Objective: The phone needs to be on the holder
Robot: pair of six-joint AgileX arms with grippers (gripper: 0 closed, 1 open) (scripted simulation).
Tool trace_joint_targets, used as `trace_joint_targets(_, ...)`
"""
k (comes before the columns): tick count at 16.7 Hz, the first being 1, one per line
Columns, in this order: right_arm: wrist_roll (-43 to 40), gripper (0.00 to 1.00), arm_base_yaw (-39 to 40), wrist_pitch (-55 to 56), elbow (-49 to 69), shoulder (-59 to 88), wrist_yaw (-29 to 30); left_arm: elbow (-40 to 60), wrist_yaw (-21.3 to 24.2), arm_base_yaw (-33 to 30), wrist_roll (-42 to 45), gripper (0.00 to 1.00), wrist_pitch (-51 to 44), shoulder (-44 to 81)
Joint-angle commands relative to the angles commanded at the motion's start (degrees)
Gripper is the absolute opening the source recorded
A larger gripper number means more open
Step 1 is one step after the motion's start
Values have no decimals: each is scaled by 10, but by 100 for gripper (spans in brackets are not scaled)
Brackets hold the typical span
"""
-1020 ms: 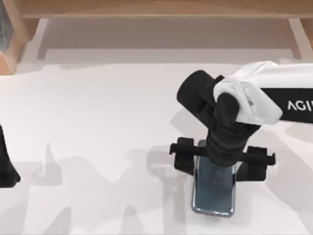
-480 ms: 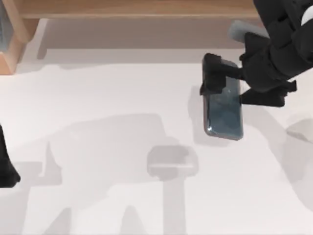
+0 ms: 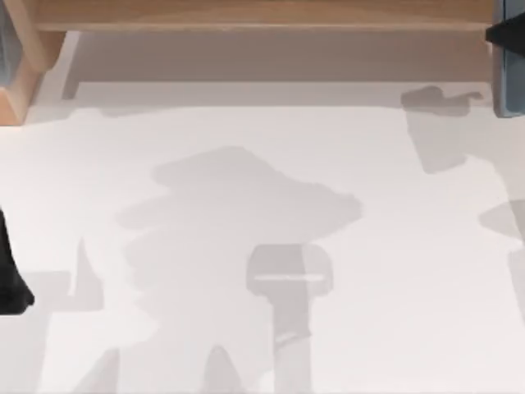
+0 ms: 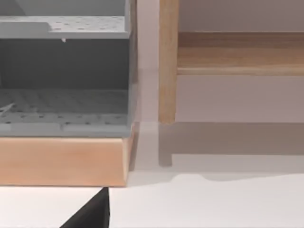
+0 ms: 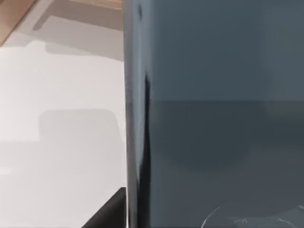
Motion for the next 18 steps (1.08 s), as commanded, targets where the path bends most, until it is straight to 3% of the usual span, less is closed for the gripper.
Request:
trace_joint_targets(5, -189, 0, -168, 32, -37, -49, -105, 0, 0, 0, 0, 100, 0, 0)
trace_joint_targets(10, -338, 0, -306, 42, -99, -68, -169, 0, 0, 0, 0, 100, 0, 0)
trace_joint_targets(18, -450, 0, -413, 35, -185, -55, -205, 0, 0, 0, 0, 100, 0, 0)
